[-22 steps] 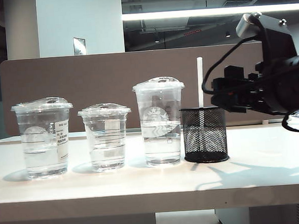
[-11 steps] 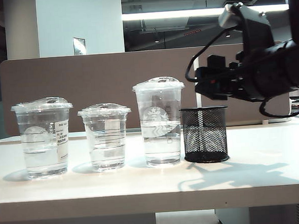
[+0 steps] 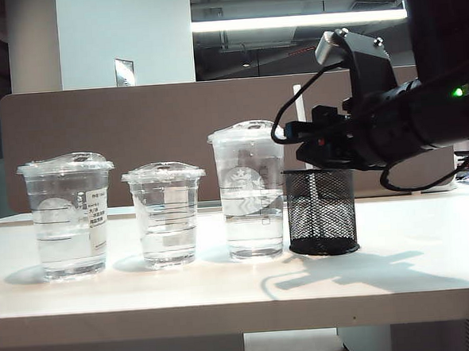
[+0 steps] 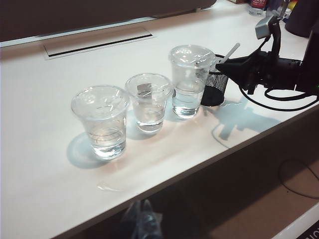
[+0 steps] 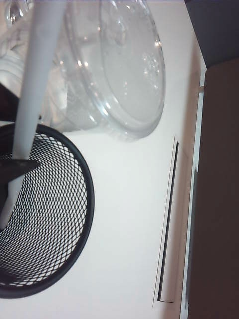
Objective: Pick up the straw and insert it into the medium coffee cup.
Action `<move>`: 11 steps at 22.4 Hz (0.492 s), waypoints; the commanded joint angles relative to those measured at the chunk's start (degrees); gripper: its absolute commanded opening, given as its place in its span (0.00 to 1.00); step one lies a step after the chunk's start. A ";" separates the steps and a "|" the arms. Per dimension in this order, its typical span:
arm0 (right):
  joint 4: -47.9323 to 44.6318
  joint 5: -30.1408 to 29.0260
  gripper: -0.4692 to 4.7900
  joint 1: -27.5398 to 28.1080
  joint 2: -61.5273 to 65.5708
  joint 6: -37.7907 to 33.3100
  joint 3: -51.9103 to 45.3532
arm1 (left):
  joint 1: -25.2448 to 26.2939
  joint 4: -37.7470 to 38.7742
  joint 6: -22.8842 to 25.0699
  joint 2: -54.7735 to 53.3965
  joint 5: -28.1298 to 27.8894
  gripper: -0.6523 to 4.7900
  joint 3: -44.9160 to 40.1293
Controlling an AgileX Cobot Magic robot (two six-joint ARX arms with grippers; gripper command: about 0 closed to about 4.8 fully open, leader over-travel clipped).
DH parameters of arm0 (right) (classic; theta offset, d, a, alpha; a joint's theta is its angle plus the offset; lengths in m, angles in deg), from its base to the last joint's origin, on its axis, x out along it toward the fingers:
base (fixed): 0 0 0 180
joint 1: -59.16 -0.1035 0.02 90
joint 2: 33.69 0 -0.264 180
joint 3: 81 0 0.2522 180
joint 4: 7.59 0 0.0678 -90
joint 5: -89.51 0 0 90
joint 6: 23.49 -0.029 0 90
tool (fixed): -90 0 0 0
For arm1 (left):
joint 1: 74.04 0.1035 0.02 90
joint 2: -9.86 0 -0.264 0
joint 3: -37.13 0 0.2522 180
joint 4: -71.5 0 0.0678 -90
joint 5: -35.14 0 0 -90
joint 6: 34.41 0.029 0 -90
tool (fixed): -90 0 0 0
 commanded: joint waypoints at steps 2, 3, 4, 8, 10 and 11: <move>-0.70 -0.09 0.23 -0.04 -0.09 0.13 0.52 | -0.02 -0.37 -0.13 -0.07 0.44 0.11 0.07; -0.72 -0.09 0.22 -0.02 -0.09 0.17 0.52 | -0.02 -0.35 -0.13 -0.07 0.44 0.11 0.07; -0.72 0.07 0.22 -0.02 -0.09 0.35 0.52 | -0.02 -0.35 -0.13 -0.07 0.44 0.11 0.07; -1.66 0.33 0.16 0.00 -0.17 3.37 0.52 | -0.02 -0.39 -0.13 -0.07 0.44 0.11 0.07; -2.99 0.33 0.16 0.00 -0.24 4.28 0.57 | -0.02 -0.39 -0.13 -0.07 0.39 0.11 0.07; -3.61 0.31 0.16 0.00 -0.35 4.96 0.57 | -0.02 -0.39 -0.13 -0.07 0.39 0.11 0.07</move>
